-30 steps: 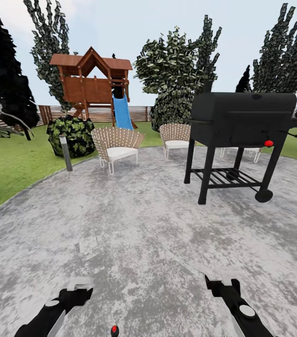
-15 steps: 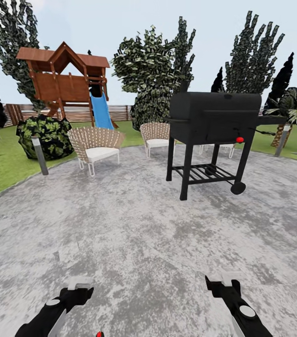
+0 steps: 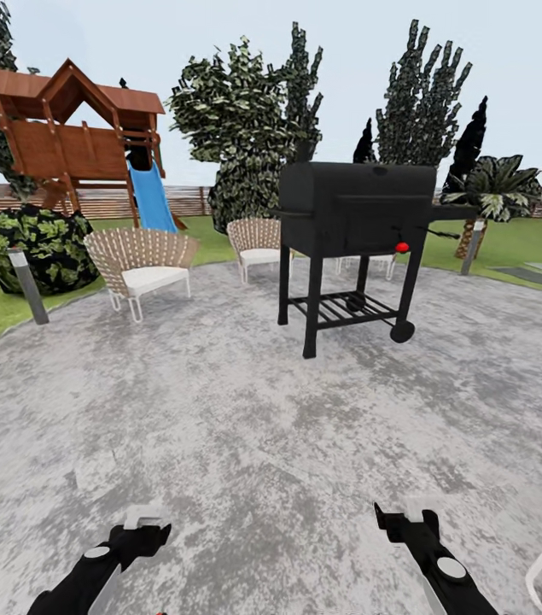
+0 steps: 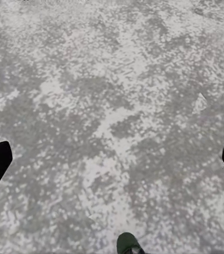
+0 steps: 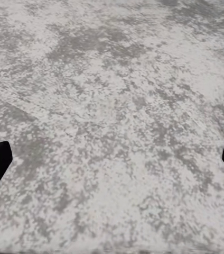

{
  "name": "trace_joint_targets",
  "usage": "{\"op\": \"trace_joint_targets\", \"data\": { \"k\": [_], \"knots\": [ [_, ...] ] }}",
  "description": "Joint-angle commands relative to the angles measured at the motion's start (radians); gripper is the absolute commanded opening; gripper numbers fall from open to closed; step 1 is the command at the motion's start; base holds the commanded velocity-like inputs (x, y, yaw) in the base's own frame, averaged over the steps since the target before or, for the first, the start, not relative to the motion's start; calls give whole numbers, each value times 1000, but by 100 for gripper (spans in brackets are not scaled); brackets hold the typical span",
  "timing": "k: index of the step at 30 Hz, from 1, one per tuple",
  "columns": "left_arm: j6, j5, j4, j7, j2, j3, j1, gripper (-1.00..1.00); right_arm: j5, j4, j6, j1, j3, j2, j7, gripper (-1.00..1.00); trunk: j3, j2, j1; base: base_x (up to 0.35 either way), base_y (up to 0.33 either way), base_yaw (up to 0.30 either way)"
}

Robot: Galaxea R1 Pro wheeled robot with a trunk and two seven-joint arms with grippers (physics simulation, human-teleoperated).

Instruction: In the garden, pick up the pesticide atomizer on the floor and spray pesticide onto both trees until each tree trunk is fully covered.

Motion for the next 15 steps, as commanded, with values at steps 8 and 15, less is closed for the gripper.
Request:
{"op": "trace_joint_targets", "data": {
  "k": [8,15],
  "knots": [
    [6,-3,-3,-7,1,6,0,100,0,0,-2,-1,-1,0,-1,100,-4,0,0,-263,0,-63],
    [6,-3,-3,-5,1,6,0,100,0,-2,-3,-1,0,0,-1,100,-4,0,0,-334,0,-3]
  ]
}}
